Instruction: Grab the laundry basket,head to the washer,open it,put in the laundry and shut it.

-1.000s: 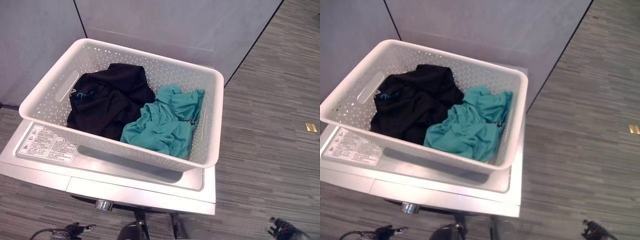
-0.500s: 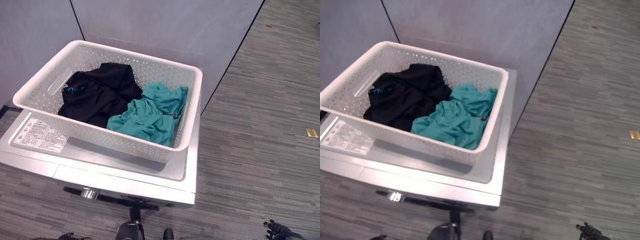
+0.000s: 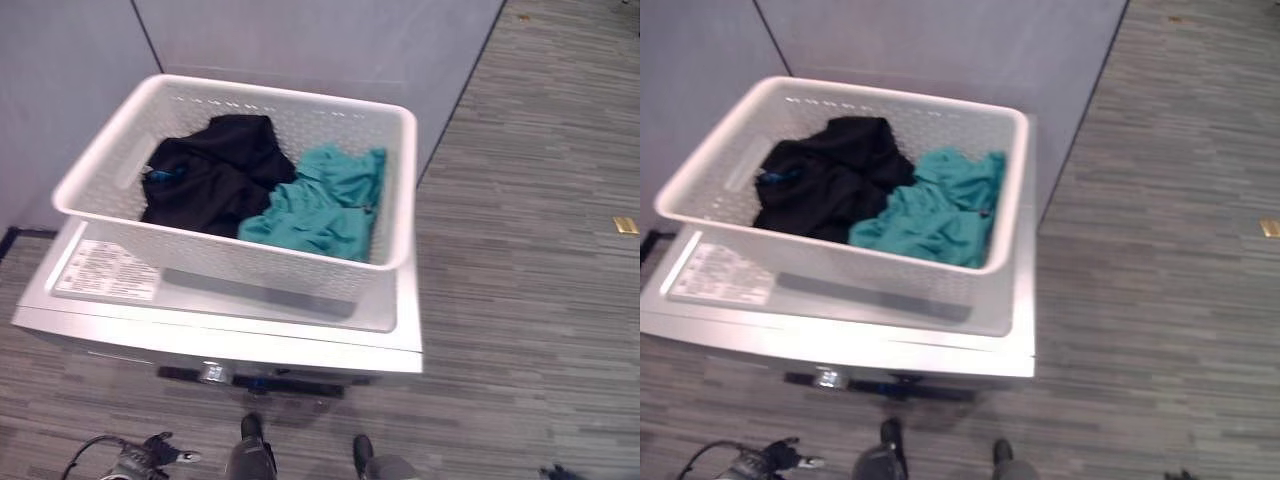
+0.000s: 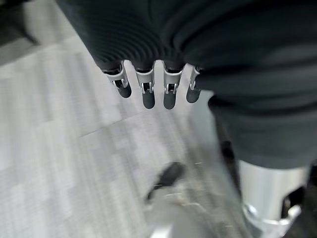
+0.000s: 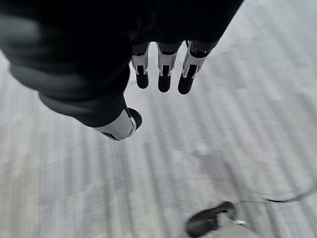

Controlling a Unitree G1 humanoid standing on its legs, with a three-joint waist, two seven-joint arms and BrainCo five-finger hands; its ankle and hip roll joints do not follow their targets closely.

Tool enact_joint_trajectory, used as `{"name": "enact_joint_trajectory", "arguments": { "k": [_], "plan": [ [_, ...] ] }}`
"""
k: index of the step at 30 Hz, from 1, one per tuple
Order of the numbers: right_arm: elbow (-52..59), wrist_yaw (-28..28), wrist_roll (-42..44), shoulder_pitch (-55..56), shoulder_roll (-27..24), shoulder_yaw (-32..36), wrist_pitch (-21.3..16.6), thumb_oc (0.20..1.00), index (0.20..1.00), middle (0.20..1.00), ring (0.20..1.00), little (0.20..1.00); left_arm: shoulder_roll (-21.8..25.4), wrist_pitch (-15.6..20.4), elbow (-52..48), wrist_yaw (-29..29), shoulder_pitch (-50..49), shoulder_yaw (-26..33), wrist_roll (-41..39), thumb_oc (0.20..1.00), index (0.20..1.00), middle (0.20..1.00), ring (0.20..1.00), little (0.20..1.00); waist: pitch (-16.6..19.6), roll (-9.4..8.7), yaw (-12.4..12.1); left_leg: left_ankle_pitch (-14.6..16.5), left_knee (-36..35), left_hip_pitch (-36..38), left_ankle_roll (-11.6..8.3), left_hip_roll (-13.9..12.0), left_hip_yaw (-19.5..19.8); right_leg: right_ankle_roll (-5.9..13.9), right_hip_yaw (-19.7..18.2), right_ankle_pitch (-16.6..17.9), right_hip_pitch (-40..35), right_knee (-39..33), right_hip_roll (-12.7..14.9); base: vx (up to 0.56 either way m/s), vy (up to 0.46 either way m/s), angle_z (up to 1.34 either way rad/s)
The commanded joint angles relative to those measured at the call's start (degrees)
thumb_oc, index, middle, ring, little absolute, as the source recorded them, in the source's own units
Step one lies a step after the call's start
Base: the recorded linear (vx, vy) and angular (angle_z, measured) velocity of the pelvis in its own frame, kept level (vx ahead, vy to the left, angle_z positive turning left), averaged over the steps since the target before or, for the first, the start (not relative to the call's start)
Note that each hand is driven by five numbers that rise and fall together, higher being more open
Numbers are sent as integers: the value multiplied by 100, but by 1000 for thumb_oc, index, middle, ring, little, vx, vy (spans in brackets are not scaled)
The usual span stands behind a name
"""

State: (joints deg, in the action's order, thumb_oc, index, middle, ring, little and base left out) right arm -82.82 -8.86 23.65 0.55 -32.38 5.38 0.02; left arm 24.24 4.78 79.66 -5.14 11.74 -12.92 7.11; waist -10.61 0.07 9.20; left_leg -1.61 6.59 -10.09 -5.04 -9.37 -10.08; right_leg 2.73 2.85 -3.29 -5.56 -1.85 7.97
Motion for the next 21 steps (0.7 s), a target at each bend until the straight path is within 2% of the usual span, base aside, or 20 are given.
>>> {"name": "enact_joint_trajectory", "arguments": {
  "k": [1,4,5,6,9,10,11,12,13,14,15,16,17,18,19,20,21],
  "plan": [
    [-295,263,-296,-120,-259,-16,-38,1000,1000,1000,1000,1000,19,50,-22,252,27,-242,67,1000,1000,1000,1000,1000,171,175,-138,60,240,-248,-34,30,217,213,-548,15,565,218,-122,35,180,22],
    [-366,223,-413,-306,30,-273,9,1000,1000,1000,1000,1000,-103,108,-193,288,85,-94,-461,1000,1000,1000,1000,1000,237,128,-269,347,489,-376,137,266,128,405,-645,219,645,70,206,66,319,8],
    [-368,223,-414,-307,31,-274,8,1000,1000,1000,1000,1000,-101,108,-193,287,84,-93,-462,1000,1000,1000,1000,1000,242,125,-272,354,497,-382,140,268,123,408,-649,220,649,67,210,39,225,-16],
    [-333,238,-521,-371,172,-416,2,1000,1000,1000,1000,1000,-122,122,-242,303,113,-140,-466,1000,1000,1000,1000,1000,257,97,-298,437,579,-463,221,383,111,468,-706,349,736,38,336,31,149,-23],
    [-231,295,-615,-464,308,-574,-28,1000,1000,1000,1000,1000,-141,120,-198,348,96,-156,-404,1000,1000,1000,1000,1000,265,78,-315,510,546,-451,313,443,52,552,-751,460,881,92,420,34,184,-9],
    [-129,317,-662,-541,415,-722,-55,1000,1000,1000,1000,1000,-147,104,-180,356,95,-209,-334,1000,1000,1000,1000,1000,225,65,-345,537,525,-407,350,417,-37,566,-694,445,980,249,391,3,147,-11],
    [-14,327,-688,-590,533,-835,-80,1000,1000,1000,1000,1000,-143,94,-173,371,66,-214,-265,1000,1000,1000,1000,1000,215,56,-417,515,424,-348,358,354,-184,552,-426,424,1150,496,332,-9,101,-43],
    [-14,327,-688,-590,534,-835,-80,1000,1000,1000,1000,1000,-143,94,-173,371,66,-214,-265,1000,1000,1000,1000,1000,219,56,-418,513,422,-351,358,354,-185,552,-427,425,1154,497,332,-25,166,-89],
    [201,330,-771,-541,689,-1021,-150,1000,1000,1000,1000,1000,-140,79,-170,352,-5,-239,-127,1000,1000,1000,1000,1000,172,44,-448,529,271,-161,361,337,-404,480,87,198,1303,1015,12,14,208,-81],
    [250,337,-795,-482,737,-1108,-183,1000,1000,1000,1000,1000,-122,89,-167,337,-27,-240,-124,1000,1000,1000,1000,1000,163,28,-358,497,164,-41,384,413,-402,411,-138,31,1410,1208,-385,71,319,-70],
    [290,341,-922,-471,837,-1366,-226,1000,1000,1000,1000,1000,-75,74,-93,337,-42,-190,-114,1000,1000,1000,1000,1000,134,-54,-349,487,-6,175,467,552,-448,231,-73,-136,1621,1542,-941,84,192,-21],
    [289,341,-922,-472,838,-1367,-226,1000,1000,1000,1000,1000,-74,74,-93,337,-43,-189,-114,1000,1000,1000,1000,1000,127,-57,-348,487,-8,184,468,554,-449,232,-73,-142,1616,1548,-939,88,100,-11],
    [293,353,-1053,-416,914,-1541,-268,1000,1000,1000,1000,1000,-74,93,-110,335,7,-227,-35,1000,1000,1000,1000,1000,101,-134,-373,508,-62,232,481,641,-464,-6,155,-276,1593,1394,-1067,31,-11,8],
    [292,353,-1053,-416,915,-1542,-269,1000,1000,1000,1000,1000,-74,93,-110,335,7,-227,-35,1000,1000,1000,1000,1000,99,-134,-371,508,-61,234,481,641,-462,-6,158,-277,1590,1394,-1066,60,-23,24],
    [311,356,-1045,-374,900,-1550,-276,1000,1000,1000,1000,1000,-93,88,-62,328,54,-232,-20,1000,1000,1000,1000,1000,104,-165,-288,548,78,186,470,684,-357,-102,-171,-326,1489,1275,-1146,71,-39,37],
    [267,375,-1053,-357,907,-1563,-275,1000,1000,1000,1000,1000,-110,94,-63,334,71,-238,-43,1000,1000,1000,1000,1000,102,-192,-289,609,268,167,466,701,-299,-196,-316,-288,1396,1207,-1217,143,-130,60],
    [222,391,-1269,-325,840,-1602,-241,1000,1000,1000,1000,1000,-175,76,-105,364,73,-228,-25,1000,1000,1000,1000,1000,42,-234,-340,667,1202,-30,334,623,-452,-324,-225,-161,1173,969,-1128,113,-119,36]
  ]
}}
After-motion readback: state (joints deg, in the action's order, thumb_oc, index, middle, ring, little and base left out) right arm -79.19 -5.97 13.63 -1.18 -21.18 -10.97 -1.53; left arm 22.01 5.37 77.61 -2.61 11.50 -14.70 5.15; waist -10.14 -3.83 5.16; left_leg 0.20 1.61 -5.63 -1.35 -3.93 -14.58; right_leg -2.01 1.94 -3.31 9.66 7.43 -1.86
